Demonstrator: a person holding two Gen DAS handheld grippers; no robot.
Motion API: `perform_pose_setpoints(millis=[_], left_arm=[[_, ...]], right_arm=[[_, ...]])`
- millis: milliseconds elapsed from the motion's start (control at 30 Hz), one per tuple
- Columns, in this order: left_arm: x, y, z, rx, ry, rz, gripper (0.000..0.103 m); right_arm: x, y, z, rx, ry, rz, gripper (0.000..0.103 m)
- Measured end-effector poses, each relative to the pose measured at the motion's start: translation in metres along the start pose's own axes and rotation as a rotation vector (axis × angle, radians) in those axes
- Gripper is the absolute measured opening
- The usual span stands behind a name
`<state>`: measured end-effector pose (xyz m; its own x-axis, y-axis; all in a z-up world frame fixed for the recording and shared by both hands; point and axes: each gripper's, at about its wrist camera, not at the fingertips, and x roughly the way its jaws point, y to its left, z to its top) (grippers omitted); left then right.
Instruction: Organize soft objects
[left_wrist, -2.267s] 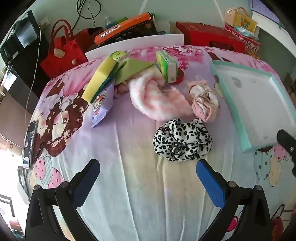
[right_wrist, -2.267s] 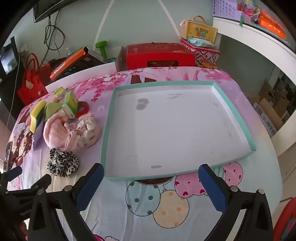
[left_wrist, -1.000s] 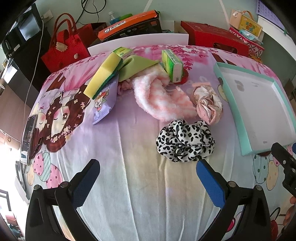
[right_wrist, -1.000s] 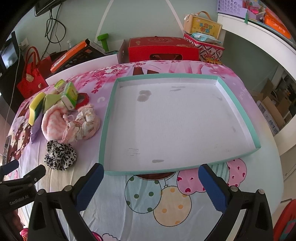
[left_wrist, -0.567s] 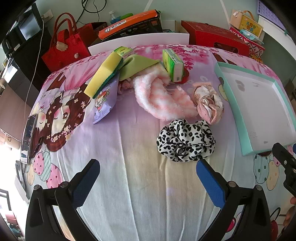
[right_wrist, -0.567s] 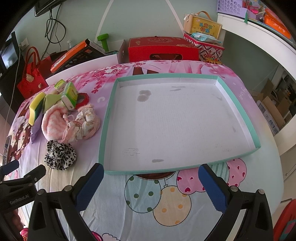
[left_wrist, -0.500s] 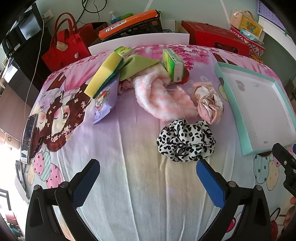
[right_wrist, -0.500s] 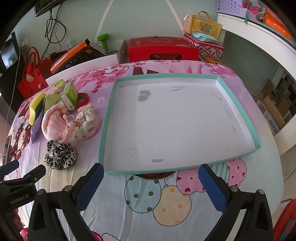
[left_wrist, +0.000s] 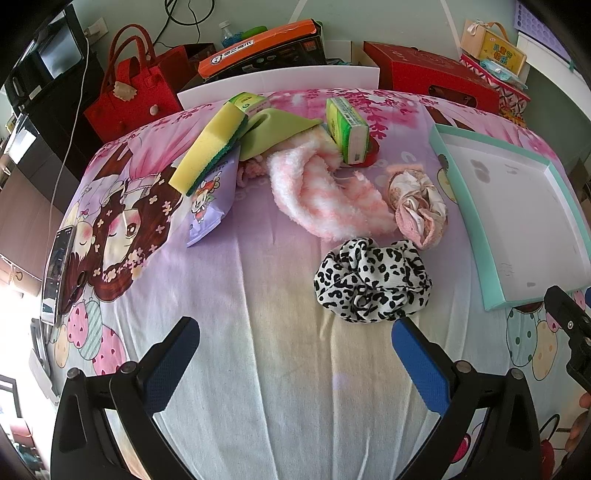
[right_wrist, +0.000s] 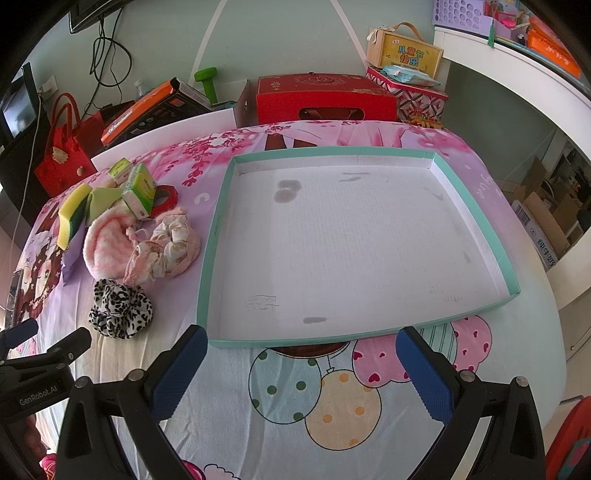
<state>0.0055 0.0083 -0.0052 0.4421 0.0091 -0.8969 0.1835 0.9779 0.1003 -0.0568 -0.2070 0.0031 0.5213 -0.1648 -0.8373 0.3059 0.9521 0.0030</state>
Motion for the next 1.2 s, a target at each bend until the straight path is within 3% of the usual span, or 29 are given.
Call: perform_pose_setpoints(millis=[833, 1033, 1200], left_arm=[[-0.009, 0.011, 0.006, -0.019, -0.013, -0.003, 0.103], [-0.028, 0.041, 0.034, -0.124, -0.087, -0.018, 0.103], [-0.019, 0.062, 0.049, -0.231, -0.061, -0.056, 0.103]], right_arm=[[-0.012, 0.009, 0.004, -0.029, -0.027, 0.003, 0.103], [-0.025, 0.026, 0.022, -0.048, -0.060, 0.061, 0.103], [-0.019, 0.052, 0.045, -0.086, -0.062, 0.128, 0.103]])
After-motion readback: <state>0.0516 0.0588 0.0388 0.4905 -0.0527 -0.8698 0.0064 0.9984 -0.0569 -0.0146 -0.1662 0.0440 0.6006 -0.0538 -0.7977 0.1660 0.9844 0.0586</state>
